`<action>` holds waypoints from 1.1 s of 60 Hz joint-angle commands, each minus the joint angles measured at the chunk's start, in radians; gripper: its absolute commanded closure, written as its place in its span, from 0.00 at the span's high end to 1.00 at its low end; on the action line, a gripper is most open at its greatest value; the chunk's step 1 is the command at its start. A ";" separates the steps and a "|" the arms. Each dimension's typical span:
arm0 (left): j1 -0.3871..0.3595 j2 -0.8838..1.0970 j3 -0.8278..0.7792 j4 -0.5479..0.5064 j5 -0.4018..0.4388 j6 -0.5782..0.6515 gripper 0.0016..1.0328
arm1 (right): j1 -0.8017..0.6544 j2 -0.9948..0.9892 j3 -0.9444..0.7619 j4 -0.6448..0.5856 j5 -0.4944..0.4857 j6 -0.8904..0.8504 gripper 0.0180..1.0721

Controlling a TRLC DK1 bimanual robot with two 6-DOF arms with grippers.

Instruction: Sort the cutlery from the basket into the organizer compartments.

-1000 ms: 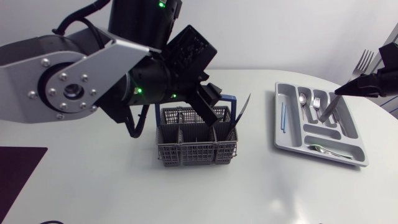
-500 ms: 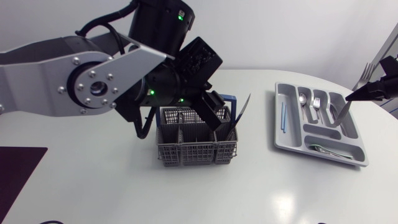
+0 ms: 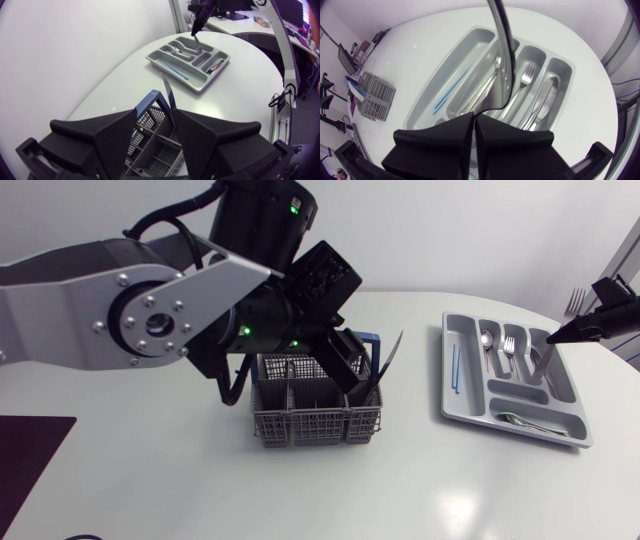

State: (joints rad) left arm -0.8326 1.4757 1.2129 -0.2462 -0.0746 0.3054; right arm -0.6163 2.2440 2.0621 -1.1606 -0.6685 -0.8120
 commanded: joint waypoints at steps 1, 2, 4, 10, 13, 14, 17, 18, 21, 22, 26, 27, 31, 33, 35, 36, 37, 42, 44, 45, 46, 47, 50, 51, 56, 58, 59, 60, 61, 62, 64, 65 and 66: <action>-0.005 0.012 0.007 -0.001 0.013 -0.029 0.51 | 0.023 0.046 0.049 -0.016 0.006 0.002 0.05; -0.005 0.012 0.007 -0.001 0.013 -0.029 0.51 | 0.026 0.052 0.055 -0.016 0.006 0.005 0.05; -0.003 0.011 0.005 -0.001 0.016 -0.029 0.52 | 0.029 0.057 0.058 -0.016 0.007 0.010 0.05; -0.002 0.008 0.004 -0.001 0.022 -0.031 0.51 | 0.043 0.062 0.053 -0.014 0.020 0.019 0.05; -0.002 0.008 0.002 -0.001 0.024 -0.031 0.51 | 0.044 0.065 0.052 -0.004 0.021 0.033 0.05; 0.000 0.008 0.002 -0.001 0.024 -0.031 0.51 | 0.046 0.066 0.050 -0.001 0.021 0.033 0.05; 0.000 0.008 0.000 -0.001 0.029 -0.031 0.51 | 0.046 0.074 0.056 0.001 0.023 0.034 0.05; 0.001 0.006 0.000 -0.001 0.029 -0.031 0.51 | 0.044 0.080 0.059 0.002 0.026 0.039 0.05; 0.000 0.008 0.000 -0.001 0.029 -0.032 0.51 | 0.044 0.092 0.072 0.002 0.037 0.045 0.05; -0.002 0.008 -0.001 -0.001 0.029 -0.032 0.51 | 0.044 0.094 0.073 0.002 0.037 0.045 0.05; -0.003 0.006 -0.001 -0.002 0.029 -0.032 0.51 | 0.041 0.095 0.079 0.004 0.037 0.043 0.05; -0.003 0.005 -0.001 -0.002 0.029 -0.032 0.51 | 0.041 0.095 0.081 0.002 0.037 0.042 0.05; -0.003 0.005 0.000 -0.002 0.029 -0.032 0.51 | 0.039 0.097 0.093 0.002 0.037 0.040 0.05; -0.003 0.005 0.000 -0.002 0.029 -0.032 0.51 | 0.039 0.100 0.102 0.002 0.037 0.043 0.05; -0.005 0.005 0.002 -0.002 0.029 -0.032 0.51 | 0.038 0.104 0.113 0.001 0.037 0.043 0.05; -0.005 0.005 0.004 -0.002 0.029 -0.032 0.51 | 0.038 0.108 0.116 -0.001 0.038 0.043 0.05; -0.005 0.005 0.004 -0.002 0.029 -0.032 0.51 | 0.038 0.111 0.122 -0.002 0.038 0.045 0.05; -0.010 0.006 0.007 -0.004 0.029 -0.032 0.51 | 0.039 0.132 0.147 -0.013 0.044 0.045 0.05; -0.011 0.006 0.008 -0.004 0.029 -0.032 0.51 | 0.039 0.140 0.153 -0.021 0.044 0.045 0.05; -0.013 0.006 0.008 -0.005 0.029 -0.032 0.51 | 0.039 0.141 0.153 -0.021 0.044 0.045 0.05; -0.013 0.006 0.010 -0.005 0.029 -0.032 0.51 | 0.039 0.143 0.151 -0.021 0.044 0.045 0.05; -0.013 0.006 0.010 -0.005 0.029 -0.032 0.51 | 0.039 0.146 0.150 -0.021 0.044 0.045 0.05; -0.013 0.008 0.011 -0.008 0.029 -0.032 0.51 | 0.039 0.151 0.148 -0.027 0.046 0.045 0.05; -0.013 0.008 0.013 -0.008 0.029 -0.032 0.51 | 0.039 0.152 0.147 -0.028 0.046 0.045 0.05; -0.013 0.009 0.013 -0.010 0.029 -0.032 0.51 | 0.041 0.152 0.139 -0.034 0.046 0.045 0.05; -0.013 0.009 0.013 -0.010 0.029 -0.032 0.51 | 0.043 0.152 0.138 -0.036 0.046 0.045 0.05; -0.013 0.009 0.013 -0.010 0.029 -0.032 0.51 | 0.044 0.152 0.138 -0.036 0.046 0.045 0.05; -0.013 0.011 0.013 -0.010 0.029 -0.032 0.51 | 0.044 0.152 0.136 -0.036 0.046 0.045 0.05; -0.013 0.011 0.013 -0.010 0.029 -0.032 0.51 | 0.044 0.152 0.135 -0.037 0.047 0.045 0.05; -0.013 0.009 0.013 -0.010 0.029 -0.032 0.51 | 0.046 0.152 0.135 -0.037 0.047 0.045 0.05; -0.014 0.009 0.013 -0.010 0.029 -0.032 0.51 | 0.049 0.152 0.132 -0.037 0.050 0.045 0.05; -0.014 0.009 0.011 -0.010 0.029 -0.034 0.51 | 0.050 0.152 0.130 -0.036 0.050 0.045 0.05; -0.014 0.009 0.011 -0.010 0.029 -0.032 0.51 | 0.050 0.152 0.128 -0.036 0.052 0.045 0.05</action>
State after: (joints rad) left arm -0.8391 1.4757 1.2129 -0.2466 -0.0563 0.2939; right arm -0.5709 2.3772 2.1983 -1.1820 -0.6231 -0.7815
